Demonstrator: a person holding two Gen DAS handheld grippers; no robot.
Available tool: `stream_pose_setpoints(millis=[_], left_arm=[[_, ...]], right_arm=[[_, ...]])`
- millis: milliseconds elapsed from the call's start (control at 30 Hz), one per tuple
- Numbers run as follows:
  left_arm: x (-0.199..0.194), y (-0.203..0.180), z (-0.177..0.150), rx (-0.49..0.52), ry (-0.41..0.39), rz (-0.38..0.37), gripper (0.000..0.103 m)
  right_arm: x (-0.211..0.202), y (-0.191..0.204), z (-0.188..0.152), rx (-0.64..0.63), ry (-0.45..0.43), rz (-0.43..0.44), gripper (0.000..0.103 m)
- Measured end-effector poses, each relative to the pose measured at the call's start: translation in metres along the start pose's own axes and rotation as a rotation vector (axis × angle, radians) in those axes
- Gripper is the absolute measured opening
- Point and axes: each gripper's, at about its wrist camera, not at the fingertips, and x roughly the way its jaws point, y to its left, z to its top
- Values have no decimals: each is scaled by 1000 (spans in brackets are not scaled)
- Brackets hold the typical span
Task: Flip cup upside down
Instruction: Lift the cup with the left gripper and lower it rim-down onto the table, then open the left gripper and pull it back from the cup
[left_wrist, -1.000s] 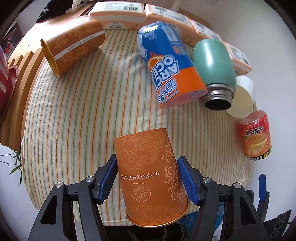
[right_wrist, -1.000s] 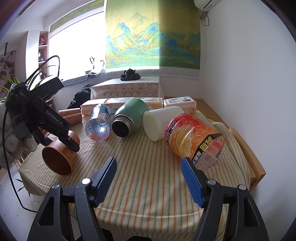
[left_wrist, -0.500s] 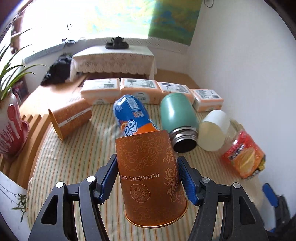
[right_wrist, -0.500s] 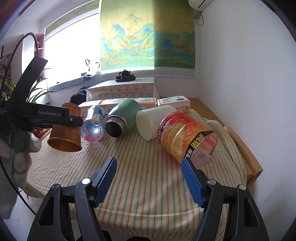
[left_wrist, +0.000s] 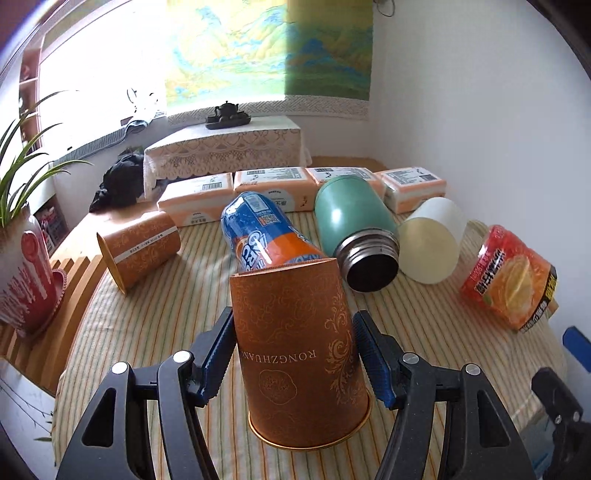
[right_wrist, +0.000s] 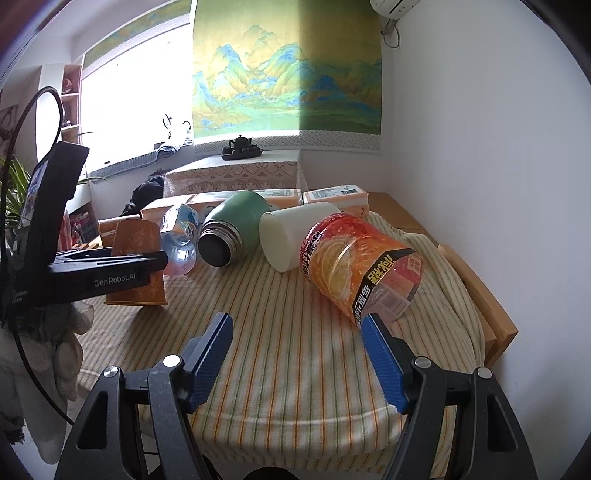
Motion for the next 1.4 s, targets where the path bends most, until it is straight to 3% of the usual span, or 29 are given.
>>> stream_pose_setpoints(millis=[467, 600, 767, 900, 1067, 1267, 1400], left_arm=[[-17, -5, -34, 53, -15, -41, 67], [-22, -6, -37, 63, -30, -57, 83], [-36, -7, -43, 86, -64, -82, 92], [-55, -3, -53, 104, -101, -68, 94], [-87, 17, -68, 50, -171, -41, 96], [-126, 40, -86, -15, -259, 63, 99], [-143, 51, -94, -39, -264, 111, 101]], right_arm=[[-9, 14, 1, -11, -20, -5, 68], [-13, 19, 0, -21, -23, -16, 68], [-17, 24, 0, -18, -27, -25, 69], [-24, 27, -2, -9, -37, -17, 69], [-33, 33, -5, 7, -55, -4, 71], [-42, 41, -10, 17, -67, 9, 75], [-45, 48, -14, 9, -72, 18, 80]])
